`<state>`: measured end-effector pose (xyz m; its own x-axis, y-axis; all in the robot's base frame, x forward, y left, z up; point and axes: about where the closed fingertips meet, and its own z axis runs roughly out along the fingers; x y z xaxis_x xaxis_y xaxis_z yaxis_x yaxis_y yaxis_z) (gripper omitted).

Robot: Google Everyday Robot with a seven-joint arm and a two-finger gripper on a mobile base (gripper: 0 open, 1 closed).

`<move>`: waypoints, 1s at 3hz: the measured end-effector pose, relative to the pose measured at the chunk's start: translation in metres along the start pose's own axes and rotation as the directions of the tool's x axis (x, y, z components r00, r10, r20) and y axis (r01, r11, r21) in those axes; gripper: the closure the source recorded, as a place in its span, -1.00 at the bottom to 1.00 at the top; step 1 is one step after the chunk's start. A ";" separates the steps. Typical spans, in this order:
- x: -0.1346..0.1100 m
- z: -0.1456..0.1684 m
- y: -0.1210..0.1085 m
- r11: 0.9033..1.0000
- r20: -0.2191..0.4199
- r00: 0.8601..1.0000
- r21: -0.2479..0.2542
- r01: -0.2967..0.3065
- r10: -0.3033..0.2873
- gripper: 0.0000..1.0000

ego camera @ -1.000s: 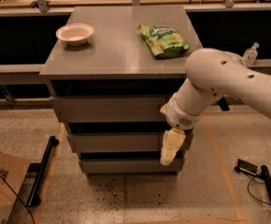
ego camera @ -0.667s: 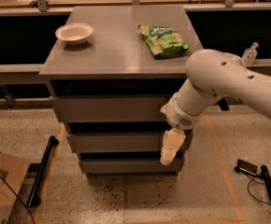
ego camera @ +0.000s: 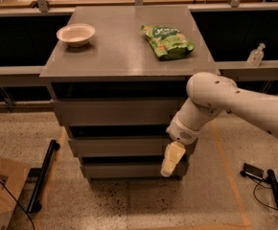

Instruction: Open middle drawer

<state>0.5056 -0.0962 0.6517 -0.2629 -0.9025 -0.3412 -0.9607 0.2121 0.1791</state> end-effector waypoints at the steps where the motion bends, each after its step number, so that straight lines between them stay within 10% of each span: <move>1: 0.019 0.045 -0.021 0.998 0.020 0.999 -0.047 -0.045 0.046 -1.00; 3: 0.028 0.084 -0.054 0.998 0.057 0.997 -0.044 -0.051 0.054 -1.00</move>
Offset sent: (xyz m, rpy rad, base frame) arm 0.0687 -0.0085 -0.1282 0.0936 0.0092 -0.0633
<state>0.5427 -0.1011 0.5554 -0.3189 -0.8669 -0.3830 -0.9410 0.2415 0.2369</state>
